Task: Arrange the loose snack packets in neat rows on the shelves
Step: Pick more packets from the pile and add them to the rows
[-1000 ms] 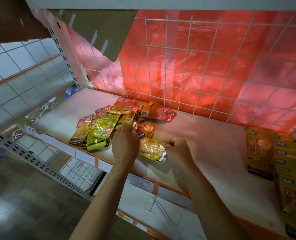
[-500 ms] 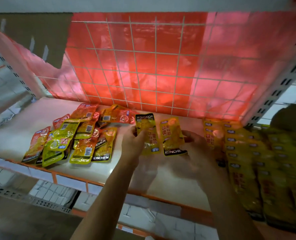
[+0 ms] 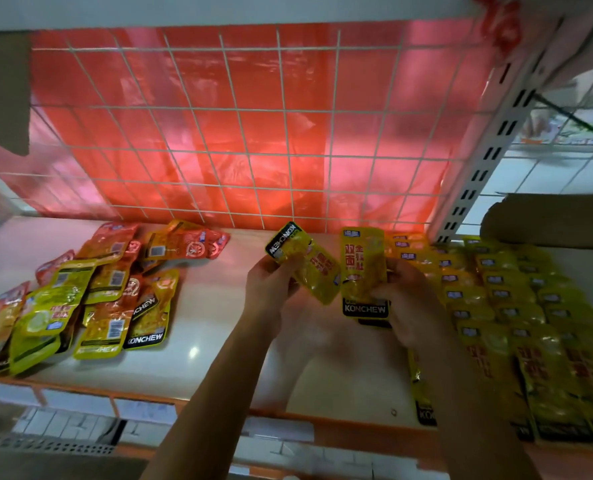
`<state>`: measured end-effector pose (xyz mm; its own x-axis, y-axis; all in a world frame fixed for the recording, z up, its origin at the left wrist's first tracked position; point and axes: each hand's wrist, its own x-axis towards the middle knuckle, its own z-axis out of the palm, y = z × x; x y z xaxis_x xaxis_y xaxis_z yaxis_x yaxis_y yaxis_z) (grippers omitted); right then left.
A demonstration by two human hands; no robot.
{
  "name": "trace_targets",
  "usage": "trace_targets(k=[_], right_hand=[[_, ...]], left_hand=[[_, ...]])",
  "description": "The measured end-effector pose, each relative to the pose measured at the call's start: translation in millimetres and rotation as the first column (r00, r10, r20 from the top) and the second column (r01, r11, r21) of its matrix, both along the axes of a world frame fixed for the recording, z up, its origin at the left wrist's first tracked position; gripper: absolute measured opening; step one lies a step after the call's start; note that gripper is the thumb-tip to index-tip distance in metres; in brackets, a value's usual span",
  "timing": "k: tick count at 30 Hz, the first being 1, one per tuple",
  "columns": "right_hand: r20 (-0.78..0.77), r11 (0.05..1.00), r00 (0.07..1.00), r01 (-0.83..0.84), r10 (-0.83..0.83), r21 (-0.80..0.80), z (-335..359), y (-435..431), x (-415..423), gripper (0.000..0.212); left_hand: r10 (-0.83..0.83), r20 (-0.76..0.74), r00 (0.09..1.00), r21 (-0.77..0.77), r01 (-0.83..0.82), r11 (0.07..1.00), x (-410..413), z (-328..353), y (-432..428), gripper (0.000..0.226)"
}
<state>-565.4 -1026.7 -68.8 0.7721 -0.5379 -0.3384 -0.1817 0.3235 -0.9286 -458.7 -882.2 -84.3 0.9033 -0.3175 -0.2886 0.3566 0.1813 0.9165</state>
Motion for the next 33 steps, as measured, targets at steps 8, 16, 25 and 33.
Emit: trace_targets(k=[8,16,25,33], right_hand=[[0.041,0.989,0.991,0.128,-0.125,-0.078,2,-26,-11,0.028],[0.035,0.963,0.966,0.258,-0.256,-0.082,5,-41,-22,0.03],[0.019,0.952,0.955,0.298,-0.297,-0.069,6,-45,-37,0.03],[0.027,0.951,0.955,0.296,-0.295,-0.086,2,-50,-41,0.025]], left_hand=[[0.007,-0.067,0.998,-0.099,-0.013,0.995,-4,2,-11,0.036],[-0.081,-0.193,0.978,-0.024,0.078,0.997,-17,2,-21,0.006],[-0.155,-0.202,0.967,-0.157,0.124,0.98,-24,6,-32,0.016],[-0.328,0.002,0.945,0.161,0.324,0.932,-38,-6,-32,0.051]])
